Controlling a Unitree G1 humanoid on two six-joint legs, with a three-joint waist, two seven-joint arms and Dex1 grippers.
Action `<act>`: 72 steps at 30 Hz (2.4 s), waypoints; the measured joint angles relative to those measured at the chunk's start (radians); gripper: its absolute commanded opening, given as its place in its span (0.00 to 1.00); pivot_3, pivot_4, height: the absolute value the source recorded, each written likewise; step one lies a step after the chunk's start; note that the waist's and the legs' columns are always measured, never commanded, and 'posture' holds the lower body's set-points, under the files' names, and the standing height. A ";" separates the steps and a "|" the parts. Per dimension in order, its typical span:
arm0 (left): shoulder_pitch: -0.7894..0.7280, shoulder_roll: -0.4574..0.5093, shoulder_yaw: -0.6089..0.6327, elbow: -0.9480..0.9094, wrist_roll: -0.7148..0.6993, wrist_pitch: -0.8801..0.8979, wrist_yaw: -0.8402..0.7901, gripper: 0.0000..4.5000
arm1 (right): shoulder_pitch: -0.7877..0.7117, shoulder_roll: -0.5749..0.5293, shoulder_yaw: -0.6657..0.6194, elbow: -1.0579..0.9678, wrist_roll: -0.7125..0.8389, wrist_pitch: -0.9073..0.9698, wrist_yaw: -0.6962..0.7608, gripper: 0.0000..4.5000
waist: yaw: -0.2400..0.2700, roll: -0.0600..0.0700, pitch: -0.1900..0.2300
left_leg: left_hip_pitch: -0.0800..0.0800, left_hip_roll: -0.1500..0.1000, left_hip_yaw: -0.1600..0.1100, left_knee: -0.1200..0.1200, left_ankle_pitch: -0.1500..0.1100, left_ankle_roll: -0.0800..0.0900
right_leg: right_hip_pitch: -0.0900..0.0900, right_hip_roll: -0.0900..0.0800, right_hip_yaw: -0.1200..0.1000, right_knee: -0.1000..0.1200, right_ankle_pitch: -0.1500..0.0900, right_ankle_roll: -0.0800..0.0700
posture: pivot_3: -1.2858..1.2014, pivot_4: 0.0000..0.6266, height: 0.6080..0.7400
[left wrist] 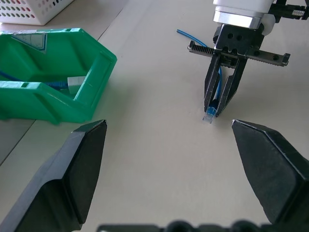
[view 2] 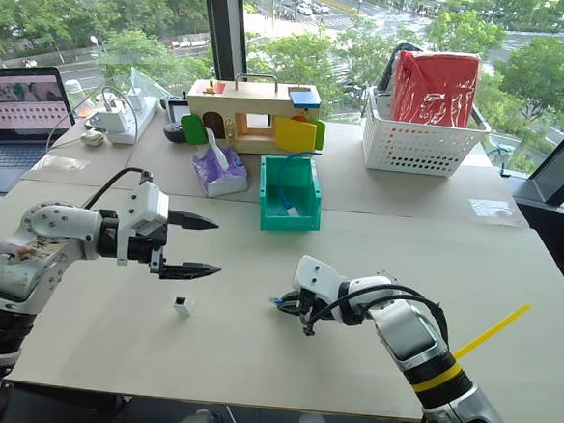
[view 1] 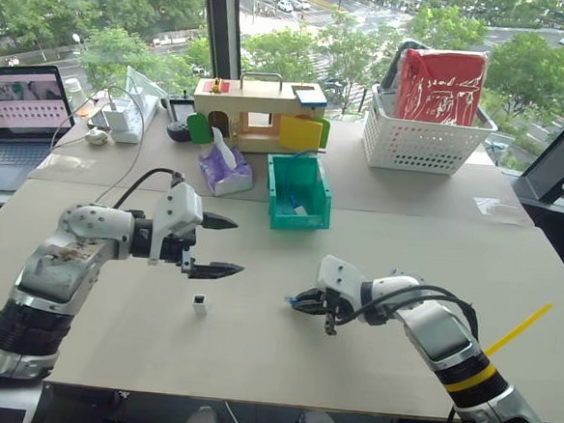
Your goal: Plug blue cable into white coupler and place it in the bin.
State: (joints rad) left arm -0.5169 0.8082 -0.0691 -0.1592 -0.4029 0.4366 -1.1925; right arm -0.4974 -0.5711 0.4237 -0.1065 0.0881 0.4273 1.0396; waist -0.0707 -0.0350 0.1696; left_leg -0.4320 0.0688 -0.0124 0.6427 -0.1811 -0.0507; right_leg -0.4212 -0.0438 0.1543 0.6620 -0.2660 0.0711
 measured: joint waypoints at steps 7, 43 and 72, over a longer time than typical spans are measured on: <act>-0.046 -0.061 -0.139 0.052 0.080 -0.076 -0.061 0.98 | -0.034 0.034 0.059 0.041 -0.044 -0.114 0.065 0.02 | 0.000 0.000 0.000 | 0.000 0.000 0.000 0.000 0.000 0.000 | 0.000 0.000 0.000 0.000 0.000 0.000 | 0.52 0.24 0.88; -0.028 -0.156 -0.284 0.165 0.263 -0.166 -0.115 0.98 | 0.197 -0.110 -0.268 -0.415 0.397 0.565 -0.088 0.98 | 0.003 0.000 0.000 | -0.002 0.000 -0.004 0.002 0.000 0.000 | 0.000 0.000 -0.002 0.001 -0.001 0.000 | 0.52 0.24 0.88; 0.061 -0.238 -0.308 0.158 0.335 -0.254 0.013 0.06 | 0.229 -0.223 -0.290 -0.491 0.545 0.589 -0.149 1.00 | 0.010 0.000 0.000 | -0.002 -0.001 -0.005 0.002 0.000 0.000 | 0.001 0.000 -0.003 0.001 -0.001 0.001 | 0.52 0.24 0.88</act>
State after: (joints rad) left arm -0.4561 0.5701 -0.3769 -0.0016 -0.0680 0.1828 -1.1795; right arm -0.2682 -0.7941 0.1333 -0.5975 0.6334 1.0158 0.8901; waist -0.0604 -0.0351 0.1696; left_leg -0.4342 0.0680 -0.0174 0.6452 -0.1809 -0.0504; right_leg -0.4201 -0.0436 0.1514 0.6627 -0.2673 0.0721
